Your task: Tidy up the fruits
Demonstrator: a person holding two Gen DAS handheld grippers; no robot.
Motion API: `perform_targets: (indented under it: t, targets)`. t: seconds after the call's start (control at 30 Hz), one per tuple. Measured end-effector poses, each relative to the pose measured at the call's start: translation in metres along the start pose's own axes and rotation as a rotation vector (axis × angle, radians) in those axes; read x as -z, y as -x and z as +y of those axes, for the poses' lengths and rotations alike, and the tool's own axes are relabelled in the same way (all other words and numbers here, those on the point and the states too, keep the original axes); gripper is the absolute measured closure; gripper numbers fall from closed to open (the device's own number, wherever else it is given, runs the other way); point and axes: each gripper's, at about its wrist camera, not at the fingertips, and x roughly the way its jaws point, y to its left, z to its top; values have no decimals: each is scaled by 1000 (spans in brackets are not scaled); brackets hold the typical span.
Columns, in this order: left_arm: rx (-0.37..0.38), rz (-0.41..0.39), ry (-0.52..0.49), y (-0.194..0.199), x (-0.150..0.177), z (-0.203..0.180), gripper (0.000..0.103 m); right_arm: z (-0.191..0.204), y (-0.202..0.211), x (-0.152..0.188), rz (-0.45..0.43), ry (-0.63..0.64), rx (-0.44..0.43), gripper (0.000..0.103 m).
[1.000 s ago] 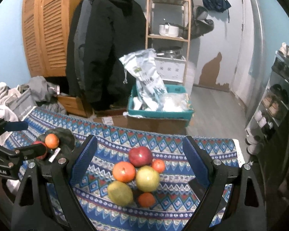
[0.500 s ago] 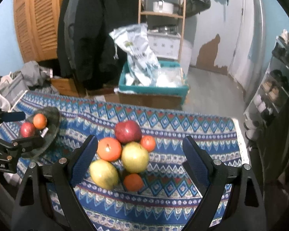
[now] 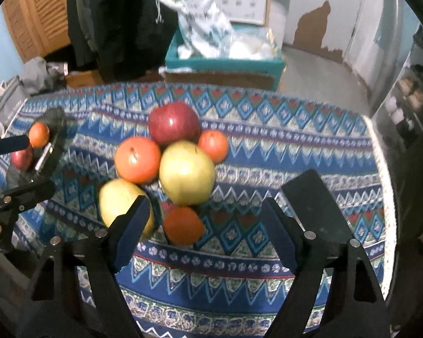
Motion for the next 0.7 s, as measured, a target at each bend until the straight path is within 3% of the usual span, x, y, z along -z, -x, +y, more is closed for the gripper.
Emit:
perform_targets:
  t: [0.4, 0.7]
  targets:
    - [17, 83, -18, -42, 6, -4, 5, 7, -47, 14, 137, 35, -29, 21]
    - [39, 117, -34, -57, 9, -9, 5, 7, -74, 19, 194, 42, -71, 28]
